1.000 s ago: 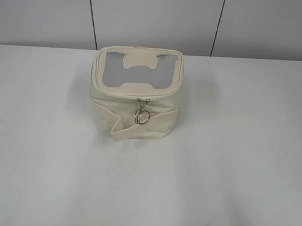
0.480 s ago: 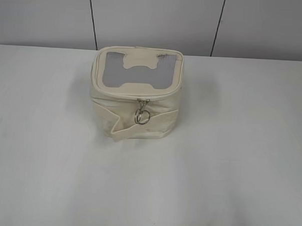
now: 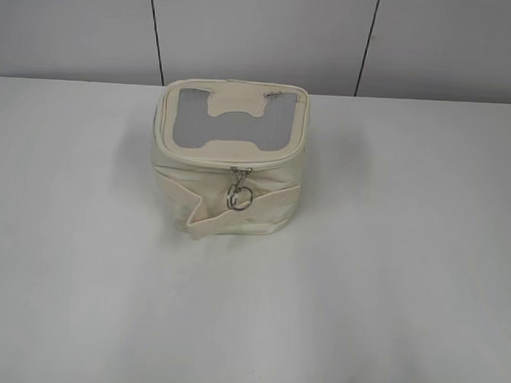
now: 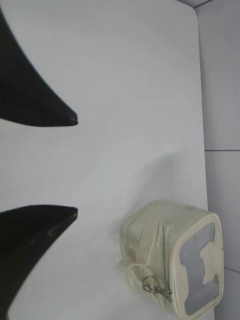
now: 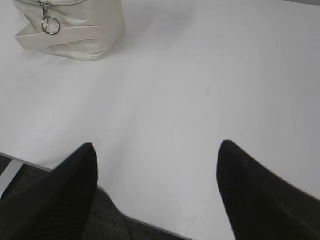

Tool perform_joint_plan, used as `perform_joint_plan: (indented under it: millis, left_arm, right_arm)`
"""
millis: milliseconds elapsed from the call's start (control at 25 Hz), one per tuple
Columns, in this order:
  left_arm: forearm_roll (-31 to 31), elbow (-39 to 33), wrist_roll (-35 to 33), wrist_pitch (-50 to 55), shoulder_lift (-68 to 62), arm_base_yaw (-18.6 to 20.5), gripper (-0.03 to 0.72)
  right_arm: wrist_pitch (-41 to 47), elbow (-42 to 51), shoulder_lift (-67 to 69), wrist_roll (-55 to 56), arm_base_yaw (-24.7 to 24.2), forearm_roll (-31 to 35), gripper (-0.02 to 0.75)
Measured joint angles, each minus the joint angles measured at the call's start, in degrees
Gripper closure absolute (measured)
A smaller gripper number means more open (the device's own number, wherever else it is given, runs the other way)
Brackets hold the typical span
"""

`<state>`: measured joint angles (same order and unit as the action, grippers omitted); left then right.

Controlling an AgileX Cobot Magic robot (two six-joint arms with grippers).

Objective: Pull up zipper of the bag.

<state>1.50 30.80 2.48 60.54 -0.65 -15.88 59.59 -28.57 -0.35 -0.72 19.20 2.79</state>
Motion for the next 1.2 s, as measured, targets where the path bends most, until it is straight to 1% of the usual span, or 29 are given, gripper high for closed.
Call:
perform_joint_plan:
  millis: [80, 120, 280, 360, 480, 760, 1200]
  left_arm:
    - [0.0, 0.0, 0.0, 0.0, 0.0, 2.2, 0.298]
    - [0.0, 0.0, 0.0, 0.0, 0.0, 3.6, 0.3]
    - [0.0, 0.0, 0.0, 0.0, 0.0, 11.0, 0.302]
    - [-0.1, 0.0, 0.0, -0.1, 0.7, 13.2, 0.302]
    - [0.0, 0.0, 0.0, -0.1, 1.0, 13.2, 0.304]
    - [0.0, 0.0, 0.0, -0.2, 1.0, 11.6, 0.328]
    - [0.0, 0.0, 0.0, -0.2, 1.0, 11.6, 0.414]
  right_arm:
    - [0.0, 0.0, 0.0, 0.0, -3.1, 0.0, 0.159]
    - [0.0, 0.0, 0.0, 0.0, -5.8, 0.0, 0.159]
    - [0.0, 0.0, 0.0, 0.0, -13.6, 0.0, 0.159]
    - [0.0, 0.0, 0.0, 0.0, -15.5, 0.0, 0.159]
    - [0.0, 0.0, 0.0, 0.0, -16.0, 0.0, 0.159]
    - [0.0, 0.1, 0.0, 0.0, -16.0, 0.1, 0.159]
    - [0.0, 0.1, 0.0, 0.0, -16.0, 0.1, 0.159]
